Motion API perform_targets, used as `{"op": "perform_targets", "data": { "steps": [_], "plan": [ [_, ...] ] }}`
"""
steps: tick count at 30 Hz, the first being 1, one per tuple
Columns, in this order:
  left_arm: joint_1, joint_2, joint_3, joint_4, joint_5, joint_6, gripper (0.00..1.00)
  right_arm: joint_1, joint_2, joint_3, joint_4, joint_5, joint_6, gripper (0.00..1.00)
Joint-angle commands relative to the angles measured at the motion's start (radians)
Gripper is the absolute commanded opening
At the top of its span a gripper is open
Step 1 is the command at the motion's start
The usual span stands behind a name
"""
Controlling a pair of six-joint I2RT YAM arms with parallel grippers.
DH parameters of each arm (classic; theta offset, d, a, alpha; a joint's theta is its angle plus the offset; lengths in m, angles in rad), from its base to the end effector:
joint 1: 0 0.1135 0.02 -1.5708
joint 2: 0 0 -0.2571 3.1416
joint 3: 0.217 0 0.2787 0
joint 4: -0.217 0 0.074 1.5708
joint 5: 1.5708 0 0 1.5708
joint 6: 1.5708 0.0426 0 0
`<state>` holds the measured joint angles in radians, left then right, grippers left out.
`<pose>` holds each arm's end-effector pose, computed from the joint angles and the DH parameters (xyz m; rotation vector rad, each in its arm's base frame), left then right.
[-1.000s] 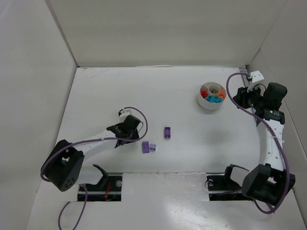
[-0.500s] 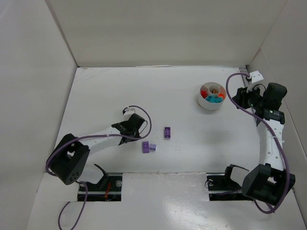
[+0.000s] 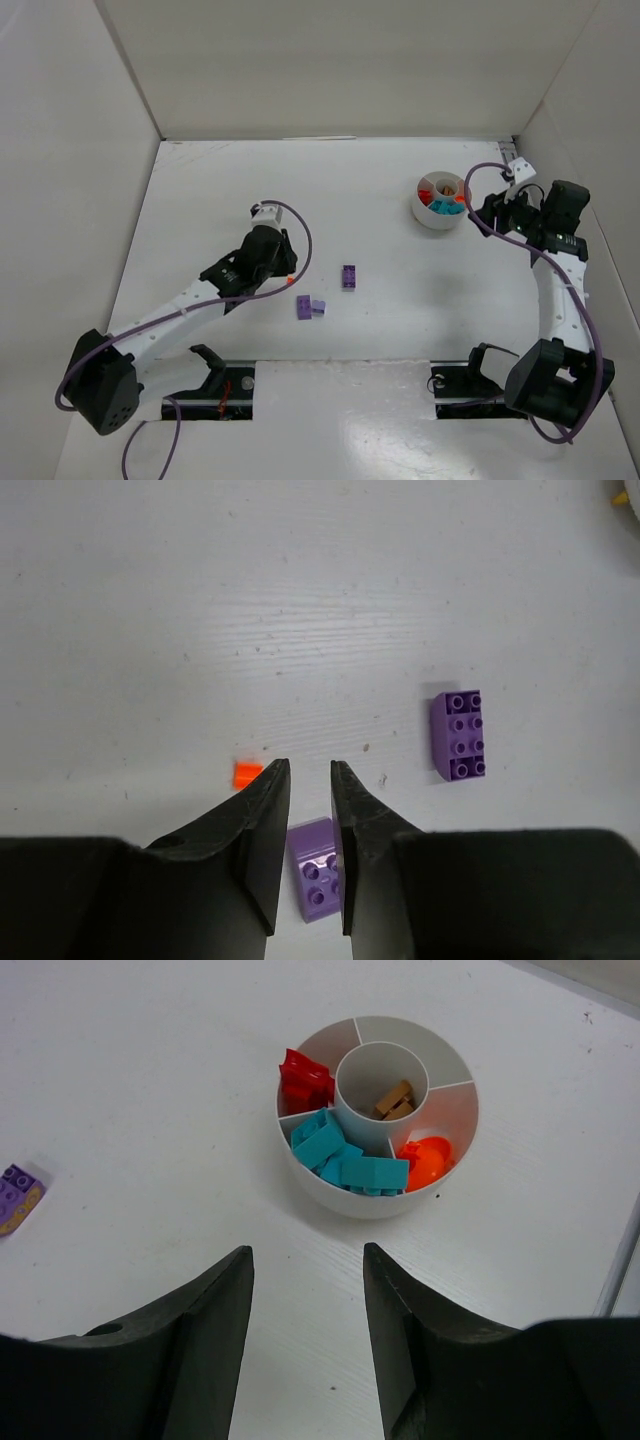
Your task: Sort the legos into containers by color
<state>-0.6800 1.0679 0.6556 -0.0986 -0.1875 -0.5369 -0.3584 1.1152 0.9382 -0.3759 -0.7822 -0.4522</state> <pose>0.2154 -0.1639 0.2280 0.0350 2.1183 -0.5452 0.2672 -0.0680 0.3008 -0.5298 1.8921 0.3043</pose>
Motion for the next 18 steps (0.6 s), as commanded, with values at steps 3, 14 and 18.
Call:
{"op": "perform_targets", "data": {
  "steps": [3, 14, 18],
  "plan": [
    [0.036, 0.050, 0.035, 0.010, 0.037, 0.037, 0.23, 0.010, -0.008, -0.003, 0.017, -0.045, -0.034, 0.53],
    [0.027, 0.247, 0.026, 0.019, 0.028, 0.037, 0.42, 0.010, 0.001, 0.007, -0.003, -0.026, -0.043, 0.53],
    [0.000, 0.312, 0.047, 0.019, -0.029, 0.028, 0.39, 0.010, 0.011, 0.007, -0.003, -0.017, -0.043, 0.53]
  ]
}}
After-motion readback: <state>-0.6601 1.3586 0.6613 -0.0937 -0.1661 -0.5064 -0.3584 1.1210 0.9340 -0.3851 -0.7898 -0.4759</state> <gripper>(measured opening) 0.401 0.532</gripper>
